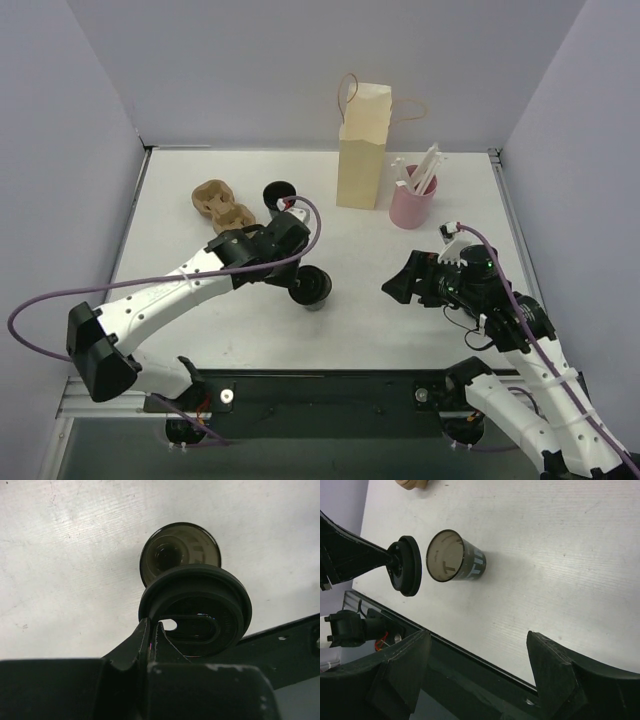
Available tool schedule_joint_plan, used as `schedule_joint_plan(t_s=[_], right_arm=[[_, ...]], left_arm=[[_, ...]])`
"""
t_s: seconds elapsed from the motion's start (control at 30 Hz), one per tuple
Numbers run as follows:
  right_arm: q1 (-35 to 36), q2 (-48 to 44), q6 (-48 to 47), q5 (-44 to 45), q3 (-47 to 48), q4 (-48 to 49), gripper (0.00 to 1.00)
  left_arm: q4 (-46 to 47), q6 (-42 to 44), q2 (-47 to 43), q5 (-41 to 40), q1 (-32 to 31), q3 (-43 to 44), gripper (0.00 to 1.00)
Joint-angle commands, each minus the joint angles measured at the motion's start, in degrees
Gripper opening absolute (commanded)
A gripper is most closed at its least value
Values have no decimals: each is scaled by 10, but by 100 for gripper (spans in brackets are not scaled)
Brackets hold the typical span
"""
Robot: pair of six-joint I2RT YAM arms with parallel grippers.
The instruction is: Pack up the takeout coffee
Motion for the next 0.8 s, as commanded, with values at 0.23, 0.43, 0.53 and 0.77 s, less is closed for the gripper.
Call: schedule_joint_plan(t_s=[0.23, 0.43, 0.53, 0.77], right_arm=[[4, 48, 12, 0, -18, 70, 79], [4, 84, 27, -18, -33, 114, 78], [5, 105, 35, -30, -37, 142, 78], [17, 161, 74, -70, -50, 234, 77]], left_arm=[[-42, 43, 100, 6, 16, 87, 0], [-57, 50, 132, -6, 30, 113, 0], [-53, 51, 141, -1, 31, 115, 0], [-35, 51, 155, 13, 36, 106, 0]])
